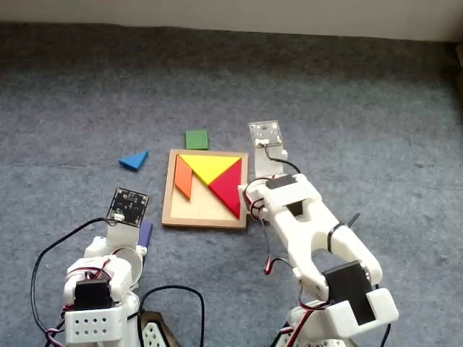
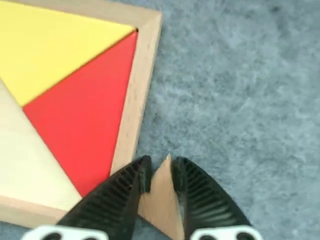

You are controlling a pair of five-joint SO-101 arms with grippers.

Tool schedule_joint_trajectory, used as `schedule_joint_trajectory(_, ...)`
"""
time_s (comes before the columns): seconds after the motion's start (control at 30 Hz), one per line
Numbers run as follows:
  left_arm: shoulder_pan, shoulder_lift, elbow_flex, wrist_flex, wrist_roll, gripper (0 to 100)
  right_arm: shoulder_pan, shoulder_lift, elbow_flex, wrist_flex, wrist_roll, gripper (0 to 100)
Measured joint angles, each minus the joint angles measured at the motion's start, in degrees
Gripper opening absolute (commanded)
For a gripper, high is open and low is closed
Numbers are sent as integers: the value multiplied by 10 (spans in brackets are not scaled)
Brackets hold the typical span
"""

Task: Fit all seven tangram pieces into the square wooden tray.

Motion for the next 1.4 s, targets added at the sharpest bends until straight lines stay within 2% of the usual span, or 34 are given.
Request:
schedule_joint_trajectory(0.2,0,0,0,0,0,6,0,-16,2,-2,21,48)
schedule_joint_trajectory(0.37,0,0,0,0,0,6,6,-82,14,46,26,200)
schedule_joint_trajectory(0.53,0,0,0,0,0,6,9,-148,55,91,54,200)
schedule_joint_trajectory(0.73,0,0,0,0,0,6,9,-158,71,69,61,200)
schedule_joint_trajectory(0.87,0,0,0,0,0,6,7,-128,73,30,61,200)
schedule_joint_trajectory(1.13,0,0,0,0,0,6,-27,-86,70,16,61,200)
schedule_joint_trajectory(1.4,0,0,0,0,0,6,-32,-54,67,16,61,194)
